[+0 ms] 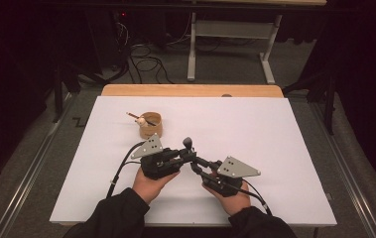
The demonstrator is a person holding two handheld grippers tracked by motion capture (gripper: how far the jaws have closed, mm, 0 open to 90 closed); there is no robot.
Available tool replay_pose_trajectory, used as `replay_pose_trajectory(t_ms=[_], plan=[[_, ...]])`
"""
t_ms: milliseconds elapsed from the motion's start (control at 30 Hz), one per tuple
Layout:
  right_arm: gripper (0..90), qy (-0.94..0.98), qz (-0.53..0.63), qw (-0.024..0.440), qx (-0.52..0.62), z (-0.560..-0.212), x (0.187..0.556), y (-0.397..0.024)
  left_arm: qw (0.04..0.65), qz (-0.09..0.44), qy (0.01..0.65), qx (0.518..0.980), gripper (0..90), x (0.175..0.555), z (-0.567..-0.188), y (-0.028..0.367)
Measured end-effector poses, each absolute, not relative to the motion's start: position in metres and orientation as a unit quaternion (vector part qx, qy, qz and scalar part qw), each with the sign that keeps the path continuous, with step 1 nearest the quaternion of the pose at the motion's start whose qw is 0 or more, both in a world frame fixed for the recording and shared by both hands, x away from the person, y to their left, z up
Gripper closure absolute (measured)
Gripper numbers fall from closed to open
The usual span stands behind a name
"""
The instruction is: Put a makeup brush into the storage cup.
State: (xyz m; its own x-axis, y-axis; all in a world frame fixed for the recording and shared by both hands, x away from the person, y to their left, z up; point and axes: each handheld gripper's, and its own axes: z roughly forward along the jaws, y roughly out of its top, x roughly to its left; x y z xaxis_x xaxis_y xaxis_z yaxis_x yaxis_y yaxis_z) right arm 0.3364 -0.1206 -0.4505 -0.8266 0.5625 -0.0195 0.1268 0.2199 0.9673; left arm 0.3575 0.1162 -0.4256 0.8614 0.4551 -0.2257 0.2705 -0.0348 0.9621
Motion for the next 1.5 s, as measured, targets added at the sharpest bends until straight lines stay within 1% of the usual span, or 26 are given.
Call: replay_pose_trajectory(t_ms=[467, 733, 1267, 1500], plan=[[58.5, 0.760, 0.577, 0.190, 0.231, -0.451, 0.336, -0.121, 0.639, 0.086, 0.257, 0.720, 77.2, 0.358, -0.424, 0.121], [47.6, 0.763, 0.572, 0.183, 0.237, -0.451, 0.337, -0.121, 0.632, 0.096, 0.259, 0.723, 77.2, 0.359, -0.424, 0.124], [35.3, 0.764, 0.572, 0.179, 0.239, -0.450, 0.338, -0.124, 0.621, 0.104, 0.264, 0.731, 77.2, 0.360, -0.424, 0.129], [25.7, 0.764, 0.569, 0.178, 0.246, -0.448, 0.340, -0.128, 0.618, 0.114, 0.274, 0.728, 77.2, 0.362, -0.422, 0.138]])
